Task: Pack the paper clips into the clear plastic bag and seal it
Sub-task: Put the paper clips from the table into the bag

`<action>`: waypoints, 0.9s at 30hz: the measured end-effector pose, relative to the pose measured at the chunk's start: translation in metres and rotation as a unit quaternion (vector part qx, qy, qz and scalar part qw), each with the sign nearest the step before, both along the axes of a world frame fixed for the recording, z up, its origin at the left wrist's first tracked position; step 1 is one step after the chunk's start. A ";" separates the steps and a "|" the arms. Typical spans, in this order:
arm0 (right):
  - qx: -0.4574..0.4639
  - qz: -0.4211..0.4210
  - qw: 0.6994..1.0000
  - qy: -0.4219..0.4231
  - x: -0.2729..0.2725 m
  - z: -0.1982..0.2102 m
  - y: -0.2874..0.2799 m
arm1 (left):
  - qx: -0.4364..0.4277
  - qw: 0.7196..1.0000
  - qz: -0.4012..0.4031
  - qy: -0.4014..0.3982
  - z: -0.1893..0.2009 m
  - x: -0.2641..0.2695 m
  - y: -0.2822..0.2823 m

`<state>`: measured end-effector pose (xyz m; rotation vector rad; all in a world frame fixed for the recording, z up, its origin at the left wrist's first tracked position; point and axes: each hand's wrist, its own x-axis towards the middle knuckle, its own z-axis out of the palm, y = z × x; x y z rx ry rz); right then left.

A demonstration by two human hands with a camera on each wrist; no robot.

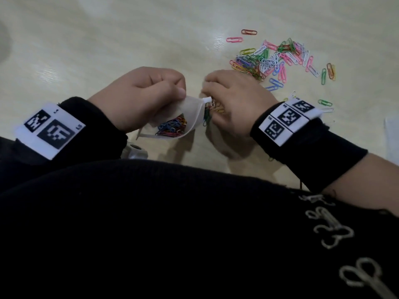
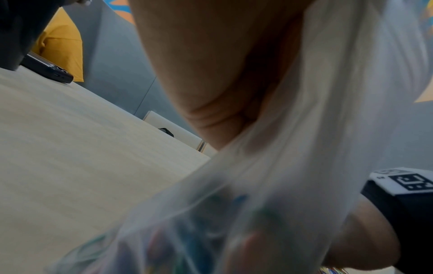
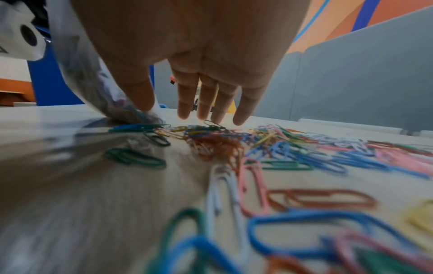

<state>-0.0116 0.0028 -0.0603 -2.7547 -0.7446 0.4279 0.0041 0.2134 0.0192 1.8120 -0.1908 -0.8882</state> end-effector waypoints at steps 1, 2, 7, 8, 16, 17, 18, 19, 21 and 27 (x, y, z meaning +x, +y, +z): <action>0.003 0.008 1.000 0.007 0.000 0.001 0.003 | -0.001 1.000 0.001 0.001 0.000 0.000 0.000; 0.007 0.019 1.000 0.017 0.000 0.002 0.007 | -0.001 1.000 0.001 0.001 0.001 0.001 -0.001; -0.017 0.022 1.000 0.011 -0.002 -0.005 0.000 | -0.003 1.000 0.005 0.003 0.002 0.000 -0.001; -0.027 0.010 1.000 0.011 -0.003 -0.005 -0.005 | -0.004 1.000 0.005 0.005 0.002 -0.001 -0.001; -0.001 -0.200 0.980 0.015 0.039 0.019 -0.026 | 0.002 1.000 0.003 0.007 0.001 0.001 -0.004; -0.003 -0.223 0.975 0.001 0.049 0.016 -0.025 | 0.002 1.000 0.002 0.008 0.001 0.001 -0.004; -0.006 -0.233 0.972 0.000 0.057 0.014 -0.025 | 0.002 1.000 0.003 0.009 0.001 0.001 -0.004; -0.011 -0.235 0.972 0.017 0.063 0.012 -0.024 | 0.002 1.000 0.004 0.010 0.001 0.001 -0.004; -0.031 -0.217 0.973 0.067 0.065 0.007 -0.024 | 0.002 1.000 0.013 0.005 0.001 0.001 -0.004; -0.008 -0.165 0.986 0.032 0.009 0.008 -0.026 | -0.019 0.995 0.093 -0.018 0.000 0.008 0.001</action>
